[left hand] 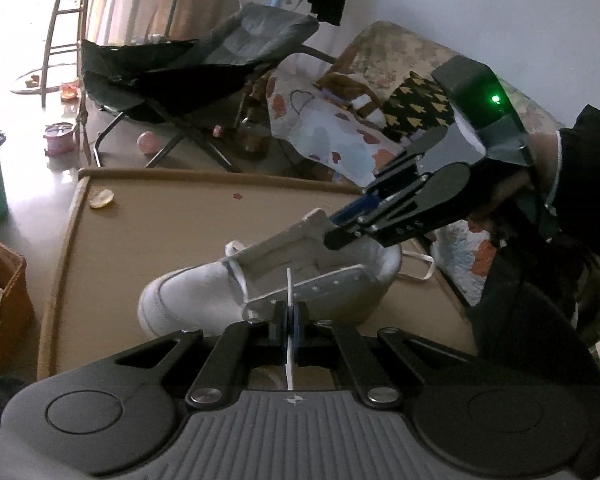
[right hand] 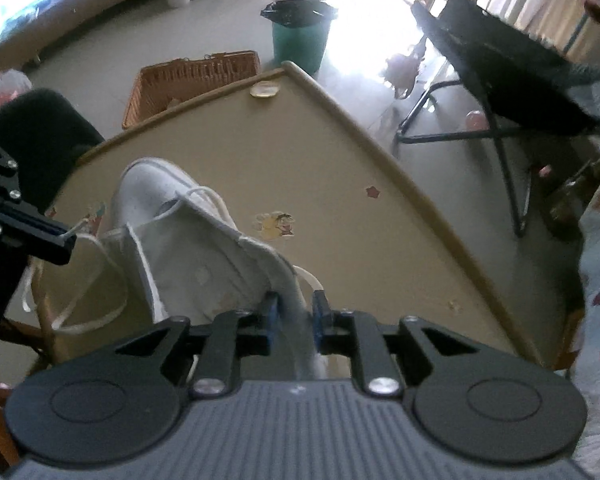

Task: Lace up shoes with both hands

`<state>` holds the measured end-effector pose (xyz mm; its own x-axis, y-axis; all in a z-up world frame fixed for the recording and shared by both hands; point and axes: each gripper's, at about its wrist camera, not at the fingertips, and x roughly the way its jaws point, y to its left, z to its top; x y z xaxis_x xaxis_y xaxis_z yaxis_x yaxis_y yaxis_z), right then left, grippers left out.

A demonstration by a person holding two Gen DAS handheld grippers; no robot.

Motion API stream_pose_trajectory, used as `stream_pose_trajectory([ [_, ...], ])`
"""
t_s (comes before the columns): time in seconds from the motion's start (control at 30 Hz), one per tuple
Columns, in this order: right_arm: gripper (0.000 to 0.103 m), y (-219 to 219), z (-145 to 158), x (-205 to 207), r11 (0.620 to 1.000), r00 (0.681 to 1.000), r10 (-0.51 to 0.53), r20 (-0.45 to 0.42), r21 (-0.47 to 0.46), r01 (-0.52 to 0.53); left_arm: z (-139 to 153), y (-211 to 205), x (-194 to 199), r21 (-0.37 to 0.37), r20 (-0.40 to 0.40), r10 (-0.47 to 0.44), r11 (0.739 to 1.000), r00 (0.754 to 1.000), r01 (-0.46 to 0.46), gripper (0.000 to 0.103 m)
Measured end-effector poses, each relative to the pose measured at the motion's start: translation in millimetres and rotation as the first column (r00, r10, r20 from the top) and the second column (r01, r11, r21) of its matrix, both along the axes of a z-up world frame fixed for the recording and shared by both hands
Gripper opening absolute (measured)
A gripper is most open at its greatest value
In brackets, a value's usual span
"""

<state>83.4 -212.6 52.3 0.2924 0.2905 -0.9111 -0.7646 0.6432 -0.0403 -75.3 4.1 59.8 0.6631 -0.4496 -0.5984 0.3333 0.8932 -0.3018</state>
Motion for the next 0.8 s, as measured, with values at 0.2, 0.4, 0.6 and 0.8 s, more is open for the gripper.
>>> stream_pose_trajectory([
  [0.2, 0.027, 12.9, -21.5, 2.8, 0.993, 0.996, 0.081, -0.028, -0.079, -0.083, -0.6, 0.6, 8.7, 0.019, -0.013, -0.005, 1.0, 1.0, 0.005, 0.003],
  [0.4, 0.028, 25.7, -26.8, -0.2, 0.979, 0.985, 0.17, -0.029, -0.106, -0.172, 1.5, -4.2, 9.8, 0.041, -0.013, -0.024, 0.999, 1.0, 0.025, 0.003],
  [0.6, 0.023, 21.4, -26.7, -20.0, 0.97, 0.981, 0.176, -0.082, -0.154, -0.186, -0.3, -5.7, 10.0, 0.043, -0.021, -0.031, 0.999, 0.999, 0.032, 0.003],
  [0.8, 0.022, 0.6, -25.8, -50.6, 0.99, 0.992, 0.082, -0.1, -0.111, -0.093, -4.0, -10.2, 9.8, 0.04, -0.016, -0.044, 0.998, 0.999, 0.044, 0.003],
])
